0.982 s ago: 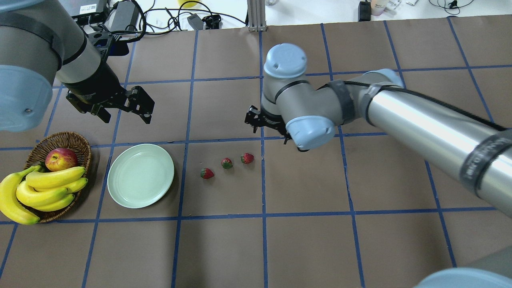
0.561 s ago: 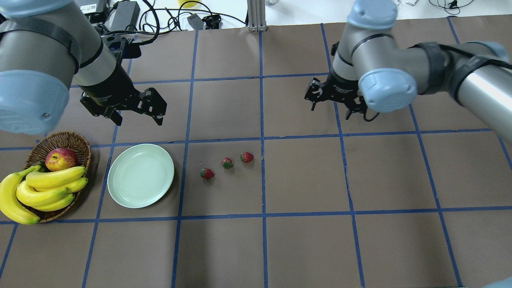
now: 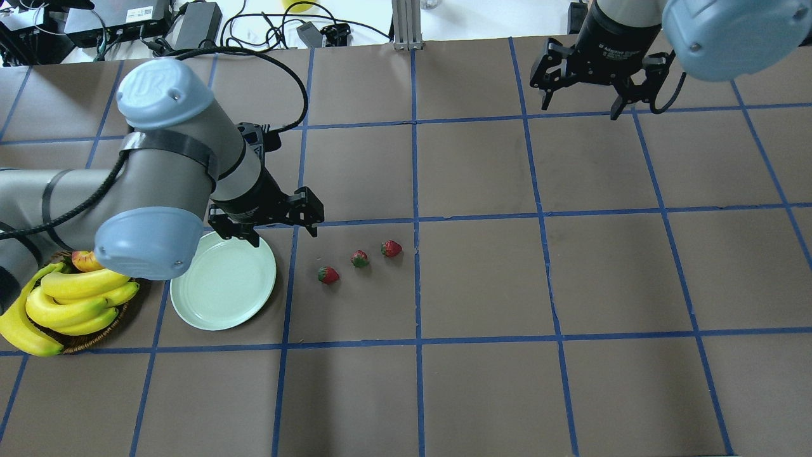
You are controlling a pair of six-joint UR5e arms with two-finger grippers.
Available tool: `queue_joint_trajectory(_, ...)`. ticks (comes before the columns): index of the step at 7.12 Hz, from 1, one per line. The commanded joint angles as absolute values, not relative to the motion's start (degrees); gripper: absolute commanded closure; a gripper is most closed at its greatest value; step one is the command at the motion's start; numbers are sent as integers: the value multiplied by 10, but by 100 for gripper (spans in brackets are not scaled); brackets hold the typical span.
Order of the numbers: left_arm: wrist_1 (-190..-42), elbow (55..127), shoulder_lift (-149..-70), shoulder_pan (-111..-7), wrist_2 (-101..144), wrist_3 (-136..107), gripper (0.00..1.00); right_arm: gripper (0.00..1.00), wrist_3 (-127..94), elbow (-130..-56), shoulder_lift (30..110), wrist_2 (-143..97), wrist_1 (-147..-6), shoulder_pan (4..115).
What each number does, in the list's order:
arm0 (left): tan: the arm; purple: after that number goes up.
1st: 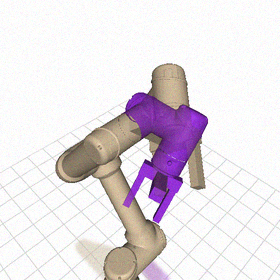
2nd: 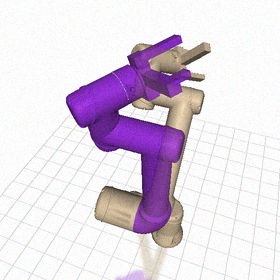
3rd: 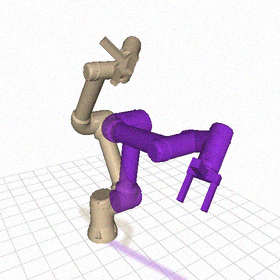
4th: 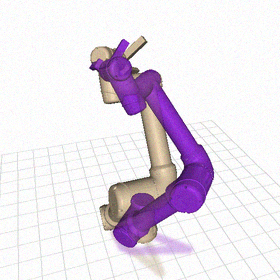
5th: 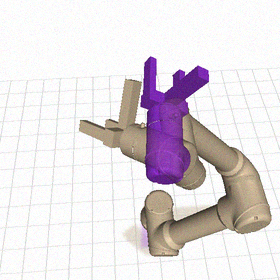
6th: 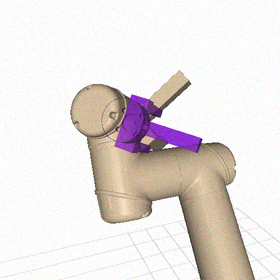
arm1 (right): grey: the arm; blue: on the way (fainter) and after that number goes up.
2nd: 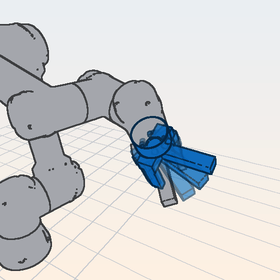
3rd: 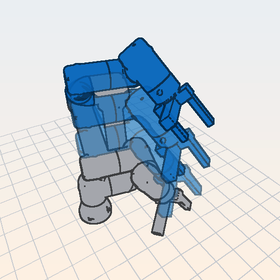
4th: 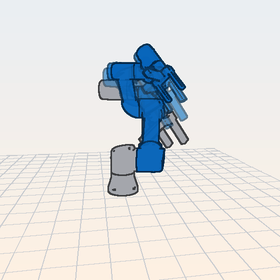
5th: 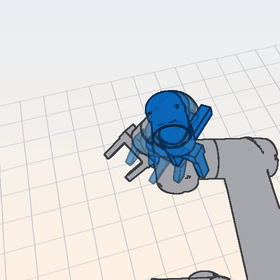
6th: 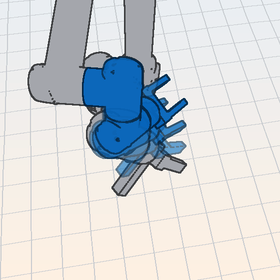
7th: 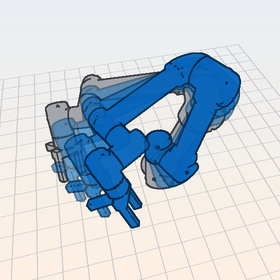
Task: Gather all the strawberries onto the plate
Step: 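Reach the left gripper to the strawberry nearest the plate and grasp it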
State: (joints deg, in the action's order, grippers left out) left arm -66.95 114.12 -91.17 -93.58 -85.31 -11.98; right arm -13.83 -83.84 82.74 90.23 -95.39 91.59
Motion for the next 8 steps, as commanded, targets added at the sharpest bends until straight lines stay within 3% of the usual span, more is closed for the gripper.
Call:
queue_joint_trajectory(1,-623,1185,-941,-940,-852,-156,0,0,-135,-832,861,911,-954,931)
queue_joint_trajectory(5,-579,1204,-997,-940,-828,-160,0,0,-99,-840,865,903,-955,940)
queue_joint_trajectory(7,-554,1204,-1025,-940,-824,-159,5,0,-98,-830,865,905,-947,944)
queue_joint_trajectory(8,-540,1203,-1036,-940,-824,-158,14,0,-102,-812,860,909,-941,946)
